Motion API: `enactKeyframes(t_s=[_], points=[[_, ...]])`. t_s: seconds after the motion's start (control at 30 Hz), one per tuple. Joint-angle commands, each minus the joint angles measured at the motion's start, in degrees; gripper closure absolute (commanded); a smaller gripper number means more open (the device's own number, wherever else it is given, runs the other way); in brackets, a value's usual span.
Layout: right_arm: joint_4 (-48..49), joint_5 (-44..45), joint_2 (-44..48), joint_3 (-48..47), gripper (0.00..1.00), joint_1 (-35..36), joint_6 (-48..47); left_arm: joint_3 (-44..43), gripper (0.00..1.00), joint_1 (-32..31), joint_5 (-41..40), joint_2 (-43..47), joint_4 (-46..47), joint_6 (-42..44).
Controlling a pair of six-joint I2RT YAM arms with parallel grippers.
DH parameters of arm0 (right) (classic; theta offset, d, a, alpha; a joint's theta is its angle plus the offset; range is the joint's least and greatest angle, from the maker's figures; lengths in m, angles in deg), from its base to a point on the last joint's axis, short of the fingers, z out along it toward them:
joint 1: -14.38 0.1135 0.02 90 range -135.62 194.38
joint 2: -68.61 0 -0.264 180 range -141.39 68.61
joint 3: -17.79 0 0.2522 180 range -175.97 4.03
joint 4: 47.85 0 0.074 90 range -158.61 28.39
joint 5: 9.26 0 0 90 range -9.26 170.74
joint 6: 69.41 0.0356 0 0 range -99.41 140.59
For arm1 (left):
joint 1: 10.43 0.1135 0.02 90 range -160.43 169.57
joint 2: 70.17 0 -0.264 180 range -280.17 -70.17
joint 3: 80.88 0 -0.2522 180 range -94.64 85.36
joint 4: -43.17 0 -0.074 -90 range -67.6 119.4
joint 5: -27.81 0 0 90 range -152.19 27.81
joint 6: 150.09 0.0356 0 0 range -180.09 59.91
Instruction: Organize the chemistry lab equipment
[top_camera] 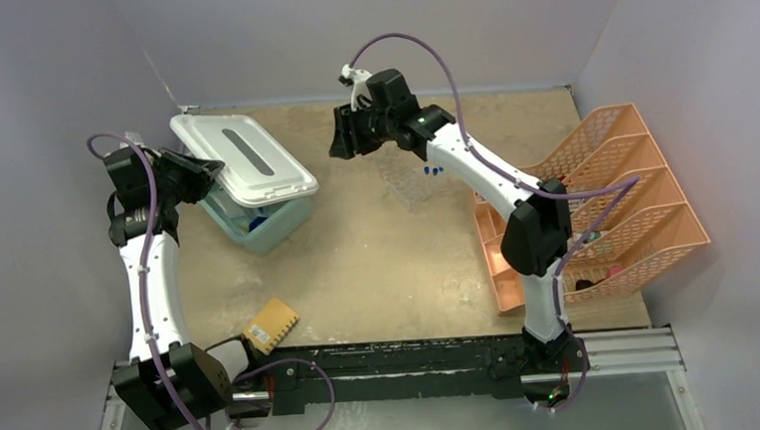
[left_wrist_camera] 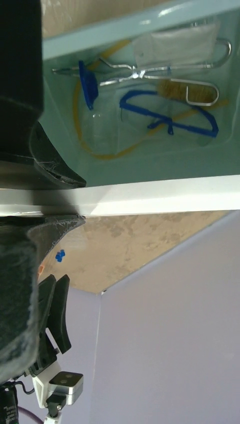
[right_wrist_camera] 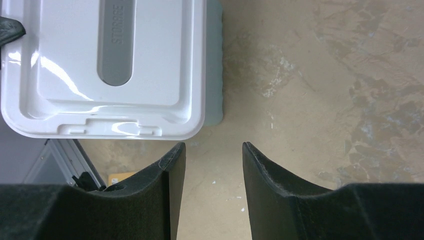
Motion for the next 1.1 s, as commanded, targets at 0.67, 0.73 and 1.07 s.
enactKeyframes(t_s=[0.67,0.73,1.07], points=[[3.2,-1.3,-11.6,-8.6,0.36,5.8,0.7,4.9,0.73,0.8,-31.8,4.3,-13.1,9.7],[4.4,-1.9,-11.4,-8.4,0.35,5.8,0.8,4.7,0.69,0.8,-33.8,4.4,-15.3,9.8],[5.1,-1.9,-13.3,-10.4,0.34,6.8,0.9,4.0,0.46,0.8,-44.7,4.1,-21.4,9.1]])
